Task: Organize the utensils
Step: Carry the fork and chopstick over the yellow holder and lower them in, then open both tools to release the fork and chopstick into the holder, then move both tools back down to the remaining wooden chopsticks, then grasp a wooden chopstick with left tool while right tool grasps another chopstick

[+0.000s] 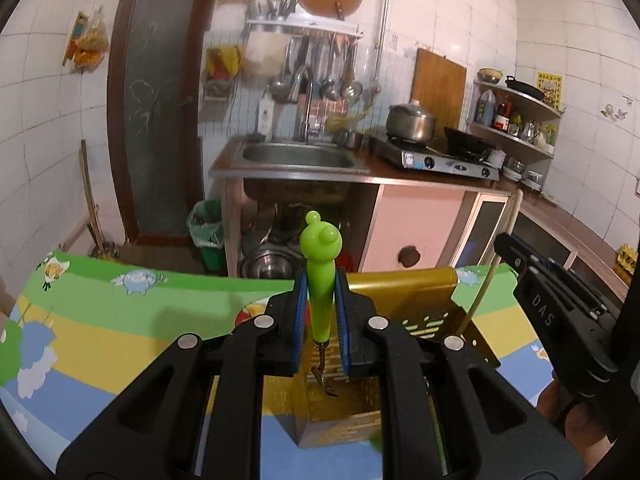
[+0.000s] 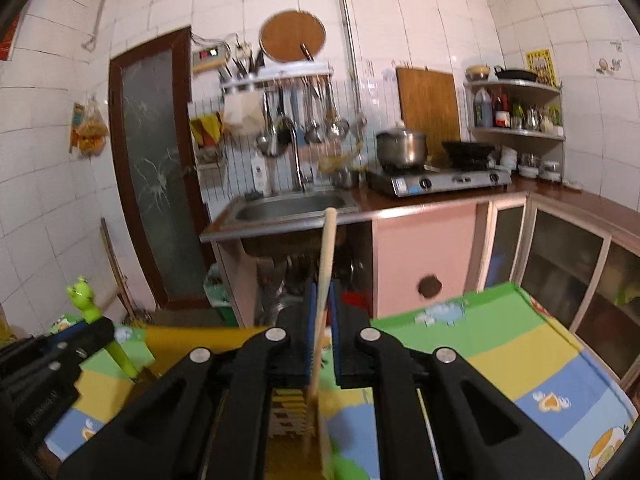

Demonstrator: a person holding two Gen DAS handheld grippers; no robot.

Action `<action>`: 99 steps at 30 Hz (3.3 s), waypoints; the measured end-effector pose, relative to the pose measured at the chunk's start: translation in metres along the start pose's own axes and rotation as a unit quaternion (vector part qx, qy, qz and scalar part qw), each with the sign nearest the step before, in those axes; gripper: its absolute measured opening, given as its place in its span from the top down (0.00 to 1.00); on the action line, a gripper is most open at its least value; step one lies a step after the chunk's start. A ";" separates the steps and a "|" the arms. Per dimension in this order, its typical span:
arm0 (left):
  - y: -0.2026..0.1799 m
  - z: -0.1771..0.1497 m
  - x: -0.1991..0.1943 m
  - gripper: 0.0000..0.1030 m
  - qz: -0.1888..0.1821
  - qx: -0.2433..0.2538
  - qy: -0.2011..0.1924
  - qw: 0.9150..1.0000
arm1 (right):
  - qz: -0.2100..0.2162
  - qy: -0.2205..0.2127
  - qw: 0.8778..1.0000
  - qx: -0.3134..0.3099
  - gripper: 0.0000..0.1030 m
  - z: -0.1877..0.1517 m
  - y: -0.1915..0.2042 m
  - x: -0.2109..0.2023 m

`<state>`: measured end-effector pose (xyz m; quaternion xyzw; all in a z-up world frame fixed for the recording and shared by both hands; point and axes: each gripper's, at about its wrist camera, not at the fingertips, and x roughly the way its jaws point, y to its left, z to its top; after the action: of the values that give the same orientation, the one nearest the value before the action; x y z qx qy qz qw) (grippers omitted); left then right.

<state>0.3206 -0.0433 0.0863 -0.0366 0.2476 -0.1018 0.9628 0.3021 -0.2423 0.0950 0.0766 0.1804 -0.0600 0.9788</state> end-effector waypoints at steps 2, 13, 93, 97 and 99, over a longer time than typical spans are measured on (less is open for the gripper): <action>0.002 0.003 -0.009 0.80 0.003 -0.004 -0.005 1.000 | -0.008 0.014 1.000 -0.001 0.91 0.003 -0.004 -0.003; 0.031 0.011 -0.113 0.06 0.036 -0.030 -0.047 0.998 | -0.025 0.024 0.999 0.015 0.26 0.024 -0.030 -0.081; 0.049 -0.163 -0.069 0.96 0.063 -0.013 0.182 0.981 | -0.025 0.177 0.982 0.056 0.94 -0.138 -0.015 -0.113; 0.054 -0.146 -0.090 0.96 0.067 -0.024 0.137 0.988 | -0.017 0.146 0.988 0.050 0.94 -0.119 -0.016 -0.123; 0.056 -0.136 -0.104 0.96 0.067 -0.029 0.109 0.991 | -0.014 0.129 0.990 0.047 0.94 -0.112 -0.017 -0.130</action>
<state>0.1756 0.0308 0.0090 -0.0363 0.3561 -0.0329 0.9332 0.1403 -0.2277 0.0371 0.1266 0.3031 -0.0714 0.9418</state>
